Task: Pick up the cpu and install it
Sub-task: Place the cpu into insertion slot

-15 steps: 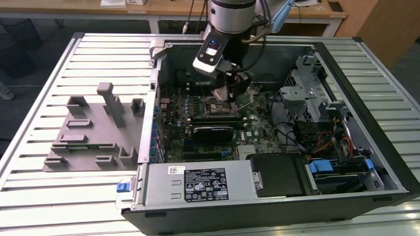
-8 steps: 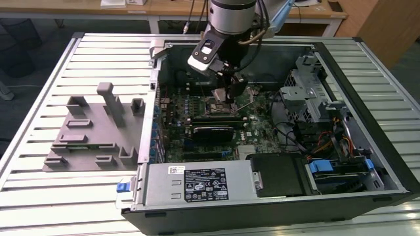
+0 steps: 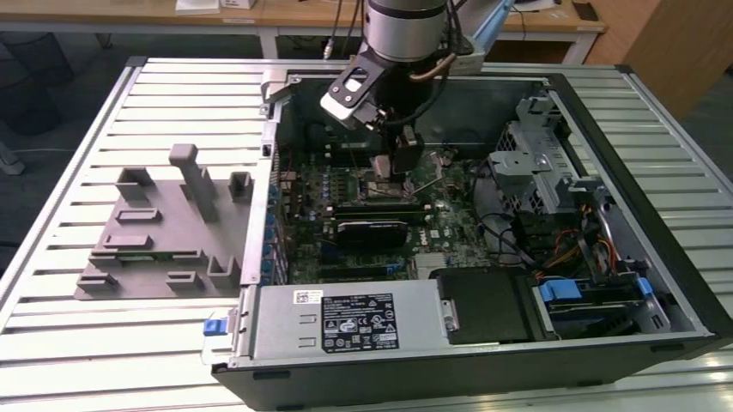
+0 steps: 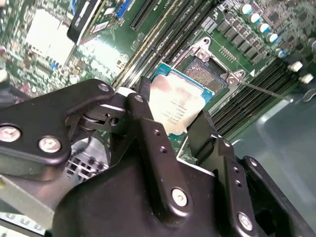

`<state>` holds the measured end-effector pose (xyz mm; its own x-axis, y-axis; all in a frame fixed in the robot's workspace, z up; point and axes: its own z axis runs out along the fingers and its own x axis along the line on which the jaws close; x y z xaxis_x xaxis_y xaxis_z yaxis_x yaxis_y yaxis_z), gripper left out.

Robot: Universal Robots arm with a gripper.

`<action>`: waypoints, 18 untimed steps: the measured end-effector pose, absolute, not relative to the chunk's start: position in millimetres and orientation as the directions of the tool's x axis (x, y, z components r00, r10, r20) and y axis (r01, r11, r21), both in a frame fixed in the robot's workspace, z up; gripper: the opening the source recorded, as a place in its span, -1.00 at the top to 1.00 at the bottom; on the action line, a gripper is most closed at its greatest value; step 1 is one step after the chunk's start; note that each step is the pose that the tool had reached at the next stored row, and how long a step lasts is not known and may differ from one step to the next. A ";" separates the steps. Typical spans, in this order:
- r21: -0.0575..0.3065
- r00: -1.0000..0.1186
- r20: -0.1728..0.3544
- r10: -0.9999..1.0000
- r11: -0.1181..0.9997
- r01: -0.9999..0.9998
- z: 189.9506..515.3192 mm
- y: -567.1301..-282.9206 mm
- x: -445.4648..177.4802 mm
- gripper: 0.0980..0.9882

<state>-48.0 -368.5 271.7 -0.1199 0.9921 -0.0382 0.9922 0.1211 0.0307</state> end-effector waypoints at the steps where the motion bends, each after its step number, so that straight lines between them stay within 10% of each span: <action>1: 0.031 -0.110 -0.038 0.993 0.111 0.993 271.0 -368.1 -48.0 0.00; 18: 0.031 -0.085 -0.038 0.996 0.086 0.996 255.4 -361.1 -48.0 0.00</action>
<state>-48.0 -361.1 255.4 -0.0850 0.9956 -0.0383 0.9958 0.0862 0.0305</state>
